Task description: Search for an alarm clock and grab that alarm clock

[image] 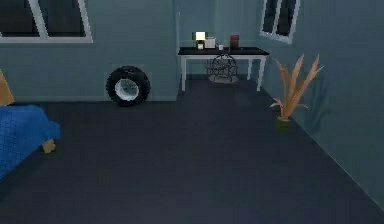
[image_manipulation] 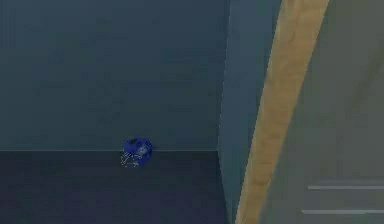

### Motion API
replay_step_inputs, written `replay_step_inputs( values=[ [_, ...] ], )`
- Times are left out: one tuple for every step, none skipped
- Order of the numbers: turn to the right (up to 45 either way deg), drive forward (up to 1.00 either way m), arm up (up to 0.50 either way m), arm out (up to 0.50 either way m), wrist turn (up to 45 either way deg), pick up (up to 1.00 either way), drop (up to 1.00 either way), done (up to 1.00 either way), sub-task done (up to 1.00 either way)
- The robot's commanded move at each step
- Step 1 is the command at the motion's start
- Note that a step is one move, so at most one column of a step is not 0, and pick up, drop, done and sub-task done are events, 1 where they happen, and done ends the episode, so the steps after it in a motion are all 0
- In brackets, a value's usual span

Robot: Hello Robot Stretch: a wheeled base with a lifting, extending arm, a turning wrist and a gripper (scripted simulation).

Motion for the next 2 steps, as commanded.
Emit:
replay_step_inputs(
  values=[
    [0.0, 1.00, 0.00, 0.00, 0.0, 0.00, 0.00, 0.00, 0.00],
    [3.0, 0.00, 0.00, 0.00, 0.0, 0.00, 0.00, 0.00, 0.00]
  ],
)
